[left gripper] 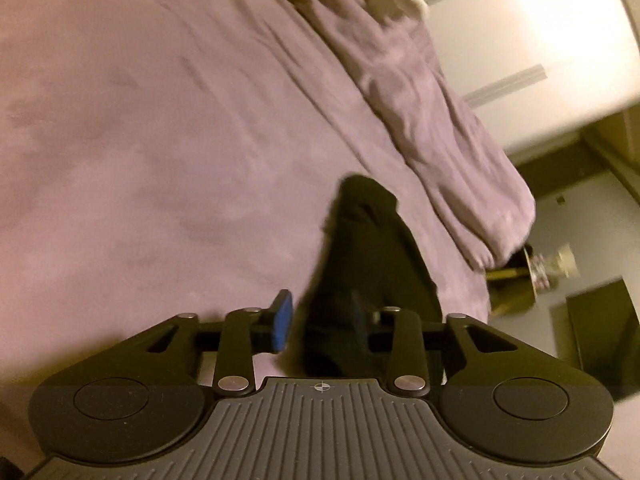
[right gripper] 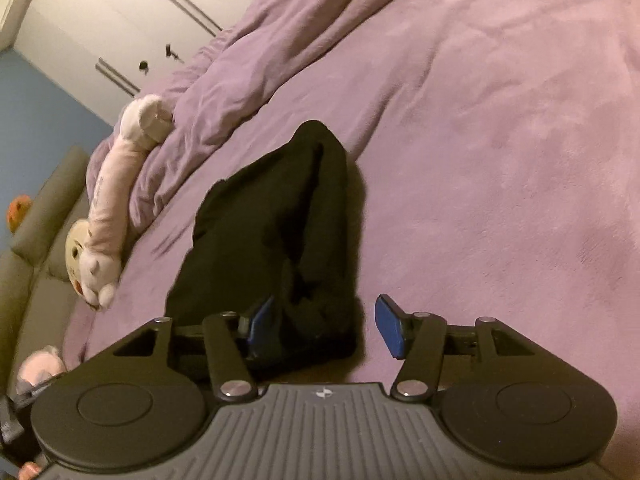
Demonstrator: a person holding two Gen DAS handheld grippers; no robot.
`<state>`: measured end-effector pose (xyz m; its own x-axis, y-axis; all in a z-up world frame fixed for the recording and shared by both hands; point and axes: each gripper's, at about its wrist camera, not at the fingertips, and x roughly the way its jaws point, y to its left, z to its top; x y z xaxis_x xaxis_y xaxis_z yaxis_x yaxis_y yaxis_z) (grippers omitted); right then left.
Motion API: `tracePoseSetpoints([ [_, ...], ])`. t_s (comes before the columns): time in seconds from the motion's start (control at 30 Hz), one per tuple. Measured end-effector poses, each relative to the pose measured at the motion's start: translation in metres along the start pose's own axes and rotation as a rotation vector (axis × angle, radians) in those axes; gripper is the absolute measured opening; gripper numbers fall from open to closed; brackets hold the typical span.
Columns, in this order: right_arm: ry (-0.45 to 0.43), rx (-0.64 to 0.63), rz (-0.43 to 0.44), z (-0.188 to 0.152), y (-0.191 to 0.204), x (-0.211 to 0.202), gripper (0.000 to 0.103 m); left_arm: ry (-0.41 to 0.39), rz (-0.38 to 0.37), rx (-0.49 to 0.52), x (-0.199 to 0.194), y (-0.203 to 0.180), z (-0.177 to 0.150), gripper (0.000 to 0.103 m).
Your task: Fold small clothes
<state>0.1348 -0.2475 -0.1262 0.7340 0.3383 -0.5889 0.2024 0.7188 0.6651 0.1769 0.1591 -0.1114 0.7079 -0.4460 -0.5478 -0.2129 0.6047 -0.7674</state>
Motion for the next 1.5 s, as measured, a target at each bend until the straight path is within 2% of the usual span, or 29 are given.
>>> tracePoseSetpoints([
  [0.03, 0.016, 0.011, 0.021, 0.000, -0.001, 0.005, 0.065, 0.020, -0.001, 0.012, 0.009, -0.002, 0.001, 0.040],
  [0.2, 0.065, 0.013, 0.061, 0.001, 0.004, 0.028, 0.065, 0.141, 0.001, 0.029, 0.047, -0.007, -0.007, 0.042],
  [0.27, 0.068, -0.004, 0.059, 0.000, 0.007, 0.033, 0.055, 0.153, 0.012, 0.041, 0.054, -0.008, -0.013, 0.042],
  [0.3, 0.071, -0.022, 0.043, 0.000, 0.009, 0.036, 0.039, 0.152, 0.015, 0.047, 0.055, -0.009, -0.015, 0.036],
  [0.33, 0.075, -0.040, 0.034, -0.001, 0.010, 0.037, 0.030, 0.147, 0.017, 0.056, 0.054, -0.010, -0.017, 0.030],
  [0.43, 0.063, -0.091, 0.043, -0.001, 0.018, 0.032, 0.017, 0.147, -0.002, 0.071, 0.048, -0.015, -0.021, 0.022],
  [0.53, 0.006, -0.140, 0.014, 0.002, 0.026, 0.019, 0.015, 0.165, -0.005, 0.101, 0.042, -0.021, -0.027, 0.020],
  [0.67, 0.029, -0.216, -0.098, -0.002, 0.031, 0.022, 0.016, 0.179, 0.078, 0.167, 0.034, -0.022, -0.033, 0.021],
  [0.73, 0.018, -0.268, -0.133, -0.004, 0.039, 0.017, 0.022, 0.152, 0.112, 0.175, 0.023, -0.023, -0.029, 0.029],
  [0.8, -0.043, -0.327, -0.195, -0.003, 0.052, 0.000, 0.027, 0.100, 0.148, 0.208, 0.012, -0.032, -0.023, 0.030],
  [0.87, -0.119, -0.344, -0.228, 0.002, 0.062, -0.014, 0.028, 0.052, 0.177, 0.260, 0.008, -0.045, -0.017, 0.035],
  [0.97, -0.176, -0.403, -0.209, 0.007, 0.085, -0.014, 0.028, 0.032, 0.182, 0.335, 0.023, -0.071, -0.013, 0.044],
  [1.07, -0.150, -0.536, -0.201, 0.003, 0.109, 0.014, 0.028, 0.064, 0.188, 0.389, 0.052, -0.087, -0.020, 0.050],
  [1.13, -0.114, -0.603, -0.200, -0.004, 0.114, 0.037, 0.027, 0.106, 0.261, 0.432, 0.072, -0.088, -0.028, 0.049],
  [1.17, -0.080, -0.628, -0.214, -0.008, 0.111, 0.050, 0.027, 0.133, 0.322, 0.452, 0.082, -0.086, -0.033, 0.051],
  [1.2, -0.039, -0.641, -0.244, -0.012, 0.108, 0.060, 0.025, 0.150, 0.349, 0.452, 0.087, -0.081, -0.037, 0.055],
  [1.33, -0.072, -0.760, -0.262, -0.032, 0.097, 0.066, 0.024, 0.123, 0.325, 0.427, 0.085, -0.069, -0.042, 0.060],
  [1.5, -0.073, -0.780, -0.265, -0.035, 0.099, 0.064, 0.024, 0.118, 0.344, 0.457, 0.083, -0.072, -0.047, 0.061],
])
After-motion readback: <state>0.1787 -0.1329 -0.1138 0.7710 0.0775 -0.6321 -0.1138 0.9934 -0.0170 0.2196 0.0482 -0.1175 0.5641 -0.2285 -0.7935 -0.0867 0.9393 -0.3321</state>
